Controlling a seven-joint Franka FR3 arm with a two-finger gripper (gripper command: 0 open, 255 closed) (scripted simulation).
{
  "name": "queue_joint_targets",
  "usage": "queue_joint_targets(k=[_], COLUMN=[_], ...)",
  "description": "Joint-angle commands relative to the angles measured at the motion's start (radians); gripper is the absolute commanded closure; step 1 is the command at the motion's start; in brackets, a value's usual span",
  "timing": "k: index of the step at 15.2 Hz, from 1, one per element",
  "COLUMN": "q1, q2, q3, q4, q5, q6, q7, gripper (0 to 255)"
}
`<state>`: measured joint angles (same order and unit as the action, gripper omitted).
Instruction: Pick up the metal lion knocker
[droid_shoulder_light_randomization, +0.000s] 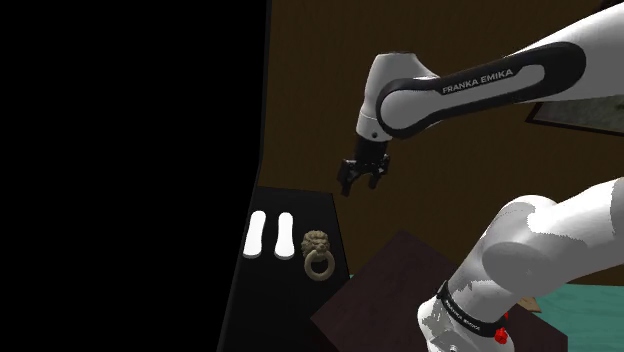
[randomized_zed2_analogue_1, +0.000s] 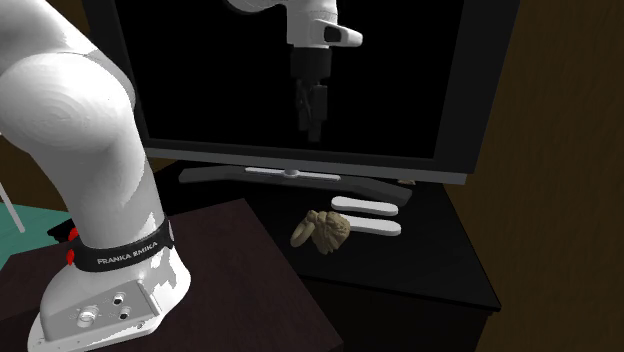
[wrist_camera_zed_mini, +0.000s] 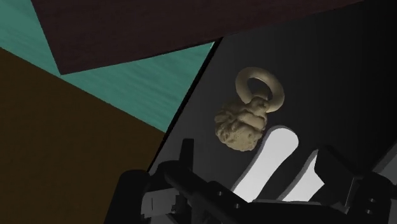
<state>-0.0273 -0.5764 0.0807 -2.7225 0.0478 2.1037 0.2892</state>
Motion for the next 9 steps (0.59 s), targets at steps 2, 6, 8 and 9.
queue_joint_targets(k=[2,6,8,9], q1=[-0.001,-0.012,-0.019,-0.023], q2=[0.106,0.271,0.363,0.410], q3=[0.037,0.074,0.091,0.098], q4=[-0.021,-0.027,-0.019,-0.013], q5=[0.022,0.033,0.030,0.026], q6=[0.122,0.283,0.361,0.400], q7=[0.084,0.185,0.239,0.267], gripper=[0,0,0,0])
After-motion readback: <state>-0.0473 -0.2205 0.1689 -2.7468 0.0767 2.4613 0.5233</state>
